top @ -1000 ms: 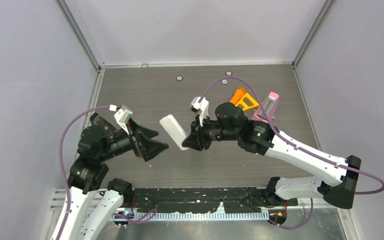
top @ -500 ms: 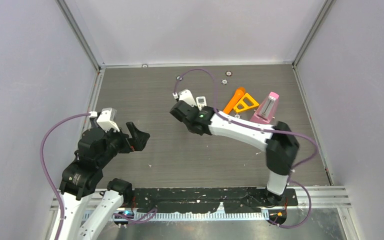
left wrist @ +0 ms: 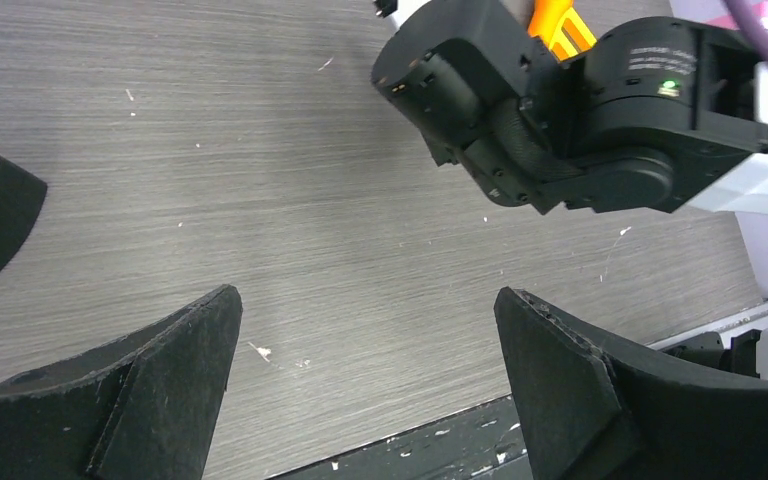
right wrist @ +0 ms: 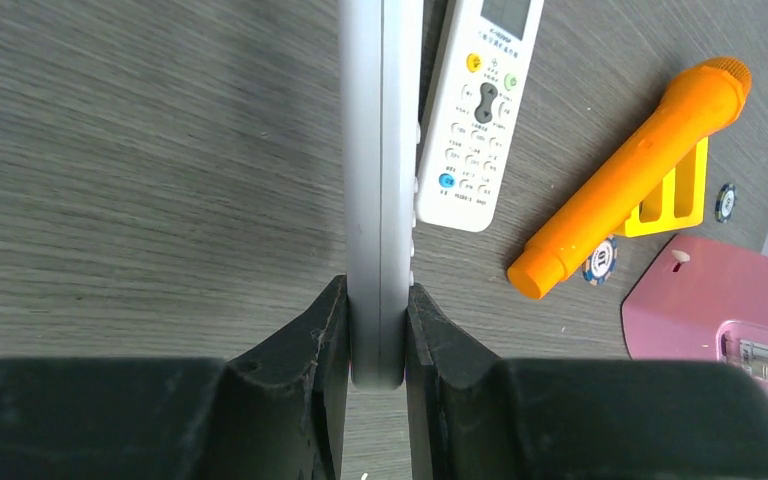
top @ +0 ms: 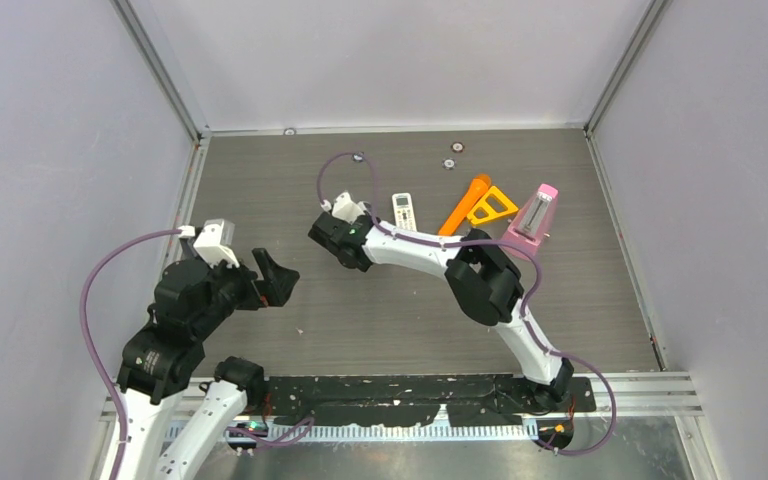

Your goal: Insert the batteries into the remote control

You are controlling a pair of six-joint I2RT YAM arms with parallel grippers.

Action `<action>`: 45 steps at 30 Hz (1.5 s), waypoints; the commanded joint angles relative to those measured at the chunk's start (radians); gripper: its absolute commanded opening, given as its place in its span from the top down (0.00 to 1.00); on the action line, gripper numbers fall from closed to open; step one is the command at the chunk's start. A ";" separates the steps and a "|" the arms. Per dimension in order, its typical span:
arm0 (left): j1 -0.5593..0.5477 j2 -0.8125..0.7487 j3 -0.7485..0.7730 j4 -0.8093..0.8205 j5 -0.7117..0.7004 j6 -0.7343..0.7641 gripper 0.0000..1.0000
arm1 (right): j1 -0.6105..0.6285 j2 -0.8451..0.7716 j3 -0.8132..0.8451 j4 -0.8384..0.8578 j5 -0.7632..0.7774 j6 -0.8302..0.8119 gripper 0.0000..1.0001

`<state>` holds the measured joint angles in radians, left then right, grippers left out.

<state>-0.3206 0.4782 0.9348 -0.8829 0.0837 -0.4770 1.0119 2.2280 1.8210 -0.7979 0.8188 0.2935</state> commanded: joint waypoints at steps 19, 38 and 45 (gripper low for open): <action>0.000 0.011 0.017 0.022 0.025 0.018 0.01 | -0.001 0.062 0.045 0.017 -0.078 -0.033 0.60; 0.000 -0.033 0.094 -0.123 -0.099 0.023 0.01 | 0.000 -0.610 -0.475 0.193 -0.306 0.073 0.04; 0.000 -0.088 0.133 -0.223 -0.146 0.005 0.01 | 0.001 -1.186 -0.675 0.019 -0.127 0.201 0.05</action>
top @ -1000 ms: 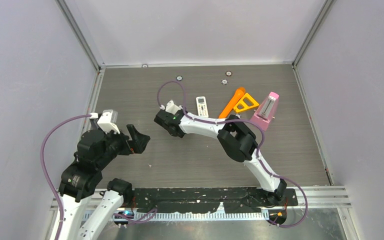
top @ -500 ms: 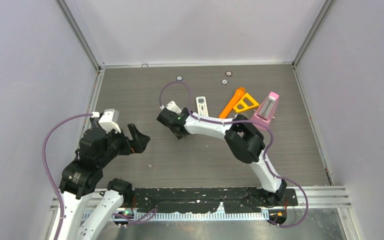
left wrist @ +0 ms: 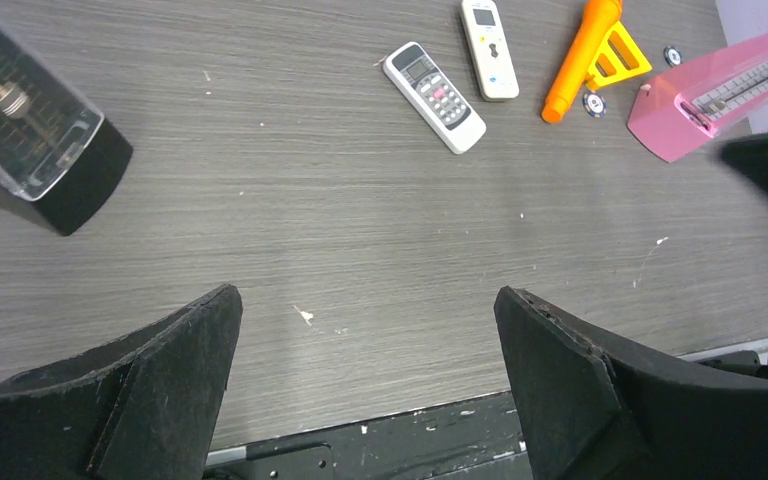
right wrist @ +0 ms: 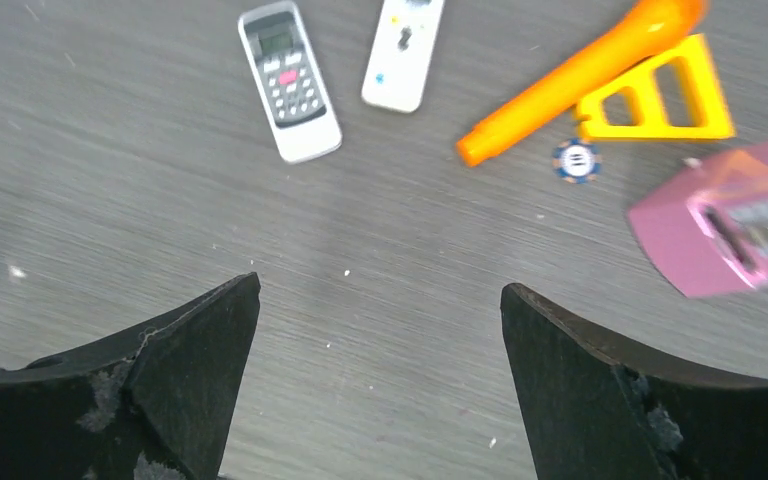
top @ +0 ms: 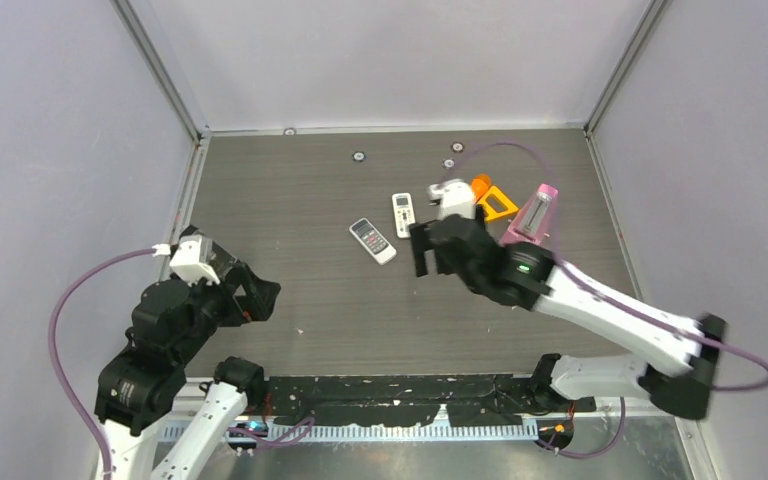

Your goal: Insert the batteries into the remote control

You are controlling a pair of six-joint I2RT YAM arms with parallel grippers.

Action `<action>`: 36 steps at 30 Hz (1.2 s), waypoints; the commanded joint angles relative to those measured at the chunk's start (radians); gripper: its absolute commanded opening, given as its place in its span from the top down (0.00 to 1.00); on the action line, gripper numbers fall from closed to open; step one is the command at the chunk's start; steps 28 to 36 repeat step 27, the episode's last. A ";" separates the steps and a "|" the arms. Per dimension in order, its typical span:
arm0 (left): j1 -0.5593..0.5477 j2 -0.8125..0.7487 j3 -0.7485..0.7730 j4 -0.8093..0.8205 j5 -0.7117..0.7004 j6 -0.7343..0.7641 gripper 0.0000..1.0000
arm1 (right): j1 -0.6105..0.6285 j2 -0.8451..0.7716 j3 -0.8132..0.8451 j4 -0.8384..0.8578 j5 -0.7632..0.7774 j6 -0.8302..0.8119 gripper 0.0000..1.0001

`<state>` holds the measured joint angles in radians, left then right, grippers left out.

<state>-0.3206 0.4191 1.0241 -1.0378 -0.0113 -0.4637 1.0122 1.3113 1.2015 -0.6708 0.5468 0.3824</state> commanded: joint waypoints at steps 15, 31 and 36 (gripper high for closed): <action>0.000 -0.125 0.124 -0.218 -0.020 -0.076 0.01 | 0.001 -0.908 0.203 -0.591 0.341 0.295 0.05; 0.000 -0.140 0.164 -0.248 -0.019 -0.079 0.01 | 0.000 -0.941 0.244 -0.623 0.311 0.293 0.05; 0.000 -0.140 0.164 -0.248 -0.019 -0.079 0.01 | 0.000 -0.941 0.244 -0.623 0.311 0.293 0.05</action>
